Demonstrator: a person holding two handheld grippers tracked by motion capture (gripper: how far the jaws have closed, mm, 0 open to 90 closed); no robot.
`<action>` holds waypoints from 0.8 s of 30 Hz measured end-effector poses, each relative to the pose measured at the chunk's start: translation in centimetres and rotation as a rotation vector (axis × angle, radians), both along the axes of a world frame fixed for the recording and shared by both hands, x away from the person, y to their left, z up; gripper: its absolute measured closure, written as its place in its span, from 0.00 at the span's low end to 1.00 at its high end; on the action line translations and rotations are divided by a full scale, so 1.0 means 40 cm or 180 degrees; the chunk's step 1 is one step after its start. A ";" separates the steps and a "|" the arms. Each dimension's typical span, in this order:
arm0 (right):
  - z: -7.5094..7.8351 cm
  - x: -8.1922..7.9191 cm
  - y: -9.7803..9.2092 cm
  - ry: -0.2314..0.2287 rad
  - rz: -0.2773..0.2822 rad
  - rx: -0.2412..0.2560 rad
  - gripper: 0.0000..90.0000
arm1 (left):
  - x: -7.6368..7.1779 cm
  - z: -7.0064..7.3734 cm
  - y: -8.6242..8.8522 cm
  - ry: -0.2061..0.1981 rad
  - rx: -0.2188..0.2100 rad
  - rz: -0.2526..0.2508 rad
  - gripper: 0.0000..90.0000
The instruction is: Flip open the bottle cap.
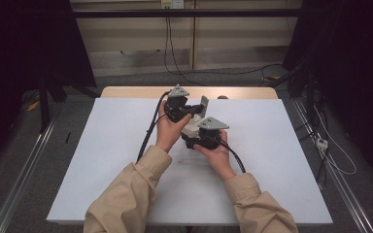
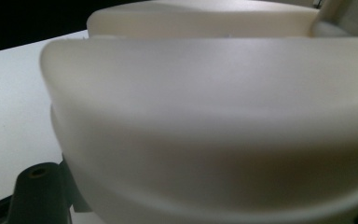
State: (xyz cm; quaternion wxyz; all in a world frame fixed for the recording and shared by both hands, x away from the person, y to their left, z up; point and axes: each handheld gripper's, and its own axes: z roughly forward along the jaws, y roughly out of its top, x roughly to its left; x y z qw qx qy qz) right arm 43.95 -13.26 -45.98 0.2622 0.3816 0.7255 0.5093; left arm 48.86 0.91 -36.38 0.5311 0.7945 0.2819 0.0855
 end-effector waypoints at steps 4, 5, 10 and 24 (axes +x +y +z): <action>0.000 -0.001 0.000 0.0006 -0.0001 0.0003 0.21 | 0.006 -0.007 -0.005 0.0008 0.0002 -0.0003 1.00; 0.000 -0.001 0.001 0.0005 -0.0001 0.0002 0.21 | 0.007 -0.010 -0.006 0.0011 0.0008 0.0013 1.00; 0.000 -0.001 0.000 0.0009 0.0002 0.0005 0.21 | 0.011 -0.017 -0.009 0.0020 0.0031 0.0000 1.00; -0.001 0.002 -0.001 0.0004 0.0008 0.0016 0.21 | 0.013 -0.022 -0.014 0.0013 0.0150 -0.0008 1.00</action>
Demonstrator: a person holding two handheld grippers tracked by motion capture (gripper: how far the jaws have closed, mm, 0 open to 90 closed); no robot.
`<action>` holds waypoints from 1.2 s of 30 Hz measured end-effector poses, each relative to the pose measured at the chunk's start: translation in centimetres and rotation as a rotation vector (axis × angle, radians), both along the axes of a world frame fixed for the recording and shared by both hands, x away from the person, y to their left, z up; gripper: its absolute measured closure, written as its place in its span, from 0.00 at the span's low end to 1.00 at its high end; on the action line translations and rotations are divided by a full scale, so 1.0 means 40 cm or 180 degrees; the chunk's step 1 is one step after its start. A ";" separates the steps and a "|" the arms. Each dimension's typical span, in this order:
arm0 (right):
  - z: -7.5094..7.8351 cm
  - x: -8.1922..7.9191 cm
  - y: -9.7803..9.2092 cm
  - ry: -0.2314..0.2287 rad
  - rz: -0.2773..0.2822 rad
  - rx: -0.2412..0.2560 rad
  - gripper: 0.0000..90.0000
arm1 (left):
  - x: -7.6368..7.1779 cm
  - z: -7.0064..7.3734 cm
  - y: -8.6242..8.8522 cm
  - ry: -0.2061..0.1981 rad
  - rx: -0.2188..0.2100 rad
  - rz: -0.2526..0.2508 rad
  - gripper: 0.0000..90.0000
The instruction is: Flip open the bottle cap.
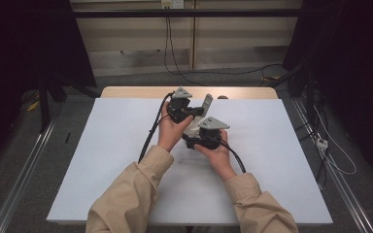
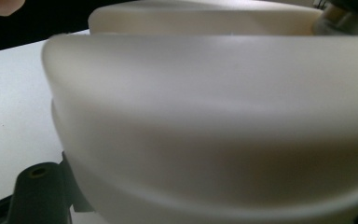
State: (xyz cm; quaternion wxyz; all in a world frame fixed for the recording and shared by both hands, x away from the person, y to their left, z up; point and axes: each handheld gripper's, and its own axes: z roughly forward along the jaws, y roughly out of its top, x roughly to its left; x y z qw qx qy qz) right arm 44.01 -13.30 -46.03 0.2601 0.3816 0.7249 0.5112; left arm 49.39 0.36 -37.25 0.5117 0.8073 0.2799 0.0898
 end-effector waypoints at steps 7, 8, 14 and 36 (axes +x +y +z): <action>0.000 0.000 0.000 -0.0019 0.0025 -0.0042 0.21 | 0.009 0.009 -0.007 -0.0003 -0.0090 -0.0030 1.00; 0.000 -0.001 0.001 -0.0027 0.0023 -0.0055 0.21 | 0.010 0.012 -0.013 -0.0008 -0.0074 -0.0052 1.00; 0.001 -0.001 -0.002 -0.0025 0.0044 -0.0068 0.21 | 0.020 -0.003 -0.040 0.0010 0.0023 -0.0093 1.00; 0.024 -0.022 -0.029 0.0211 -0.0015 0.0048 0.04 | -0.033 0.026 0.047 0.0014 -0.0133 -0.0046 0.53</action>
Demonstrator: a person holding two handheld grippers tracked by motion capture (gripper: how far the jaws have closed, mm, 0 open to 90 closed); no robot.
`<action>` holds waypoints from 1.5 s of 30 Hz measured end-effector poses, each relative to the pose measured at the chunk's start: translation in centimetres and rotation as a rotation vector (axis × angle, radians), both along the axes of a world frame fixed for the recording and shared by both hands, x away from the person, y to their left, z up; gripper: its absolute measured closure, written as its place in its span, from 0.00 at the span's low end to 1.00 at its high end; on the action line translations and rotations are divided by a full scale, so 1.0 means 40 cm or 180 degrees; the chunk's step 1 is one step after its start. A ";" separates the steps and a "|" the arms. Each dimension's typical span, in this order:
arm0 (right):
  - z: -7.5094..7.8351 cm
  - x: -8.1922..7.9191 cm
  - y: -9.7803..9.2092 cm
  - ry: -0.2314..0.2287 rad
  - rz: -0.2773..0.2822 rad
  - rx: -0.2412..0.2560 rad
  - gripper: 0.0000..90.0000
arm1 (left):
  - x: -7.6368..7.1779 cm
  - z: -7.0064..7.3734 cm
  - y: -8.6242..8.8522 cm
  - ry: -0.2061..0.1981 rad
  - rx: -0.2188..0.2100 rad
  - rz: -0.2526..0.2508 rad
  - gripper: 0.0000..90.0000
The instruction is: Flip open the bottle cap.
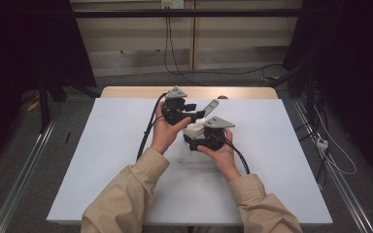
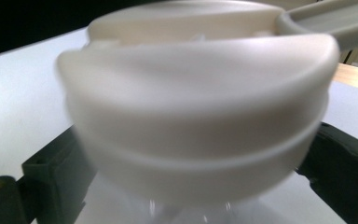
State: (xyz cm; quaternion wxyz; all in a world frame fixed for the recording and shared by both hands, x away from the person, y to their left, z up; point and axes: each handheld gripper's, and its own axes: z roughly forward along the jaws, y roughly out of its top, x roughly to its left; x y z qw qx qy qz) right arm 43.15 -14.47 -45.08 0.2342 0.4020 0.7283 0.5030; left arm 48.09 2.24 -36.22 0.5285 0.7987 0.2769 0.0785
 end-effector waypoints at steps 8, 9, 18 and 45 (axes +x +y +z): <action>0.017 -0.046 -0.038 0.0056 0.0027 -0.0025 0.04 | -0.047 -0.018 0.083 0.0042 0.0057 0.0012 0.30; 0.020 -0.053 -0.044 0.0043 0.0024 -0.0043 0.04 | -0.054 -0.022 0.094 0.0037 0.0071 0.0007 0.28; 0.036 -0.120 -0.096 0.0082 0.0082 0.0047 0.06 | -0.105 -0.074 0.192 0.0096 0.0135 0.0023 0.19; 0.017 -0.270 -0.215 0.0144 0.0057 0.0055 0.07 | -0.205 -0.132 0.390 0.0144 0.0125 0.0153 0.13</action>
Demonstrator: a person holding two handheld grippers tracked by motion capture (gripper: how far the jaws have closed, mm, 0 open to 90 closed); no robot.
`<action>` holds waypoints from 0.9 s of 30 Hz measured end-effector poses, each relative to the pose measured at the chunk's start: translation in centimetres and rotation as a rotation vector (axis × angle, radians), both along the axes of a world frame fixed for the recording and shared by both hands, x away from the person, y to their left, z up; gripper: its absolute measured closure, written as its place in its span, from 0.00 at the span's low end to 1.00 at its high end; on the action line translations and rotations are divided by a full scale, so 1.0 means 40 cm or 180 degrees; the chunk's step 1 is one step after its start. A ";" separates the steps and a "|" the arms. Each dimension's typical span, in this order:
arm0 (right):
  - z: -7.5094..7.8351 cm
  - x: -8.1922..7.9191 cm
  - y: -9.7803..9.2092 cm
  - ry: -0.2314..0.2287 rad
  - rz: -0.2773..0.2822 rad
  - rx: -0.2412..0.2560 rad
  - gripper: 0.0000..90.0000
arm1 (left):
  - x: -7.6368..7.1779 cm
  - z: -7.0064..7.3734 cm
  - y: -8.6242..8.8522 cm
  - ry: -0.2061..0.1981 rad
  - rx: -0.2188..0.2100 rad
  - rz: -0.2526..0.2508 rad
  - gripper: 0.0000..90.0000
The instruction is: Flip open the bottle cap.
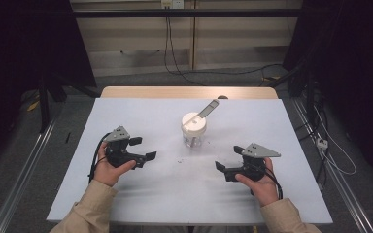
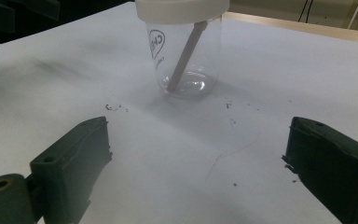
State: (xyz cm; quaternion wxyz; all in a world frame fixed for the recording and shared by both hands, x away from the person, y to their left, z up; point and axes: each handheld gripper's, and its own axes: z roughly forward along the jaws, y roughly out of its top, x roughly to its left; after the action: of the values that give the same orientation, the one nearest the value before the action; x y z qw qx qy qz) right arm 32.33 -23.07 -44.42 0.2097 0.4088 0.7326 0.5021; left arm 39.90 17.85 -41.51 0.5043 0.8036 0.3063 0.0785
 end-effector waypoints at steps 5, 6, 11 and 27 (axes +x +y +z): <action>-0.005 -0.015 -0.013 0.0005 -0.0016 -0.0013 0.07 | -0.010 -0.010 0.035 0.0023 0.0021 0.0052 0.12; -0.006 -0.017 -0.016 -0.0003 -0.0017 -0.0015 0.07 | -0.013 -0.011 0.043 0.0016 0.0024 0.0072 0.12; -0.007 -0.030 -0.029 -0.0009 -0.0025 -0.0017 0.07 | -0.025 -0.018 0.069 0.0027 0.0034 0.0111 0.12; -0.009 -0.053 -0.054 -0.0018 -0.0072 -0.0028 0.07 | -0.050 -0.030 0.112 0.0017 0.0054 0.0175 0.12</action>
State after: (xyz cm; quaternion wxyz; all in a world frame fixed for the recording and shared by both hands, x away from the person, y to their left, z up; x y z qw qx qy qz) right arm 30.22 -25.24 -44.77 0.2192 0.4147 0.7296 0.4976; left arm 37.92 22.34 -42.70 0.4943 0.7993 0.3288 0.0928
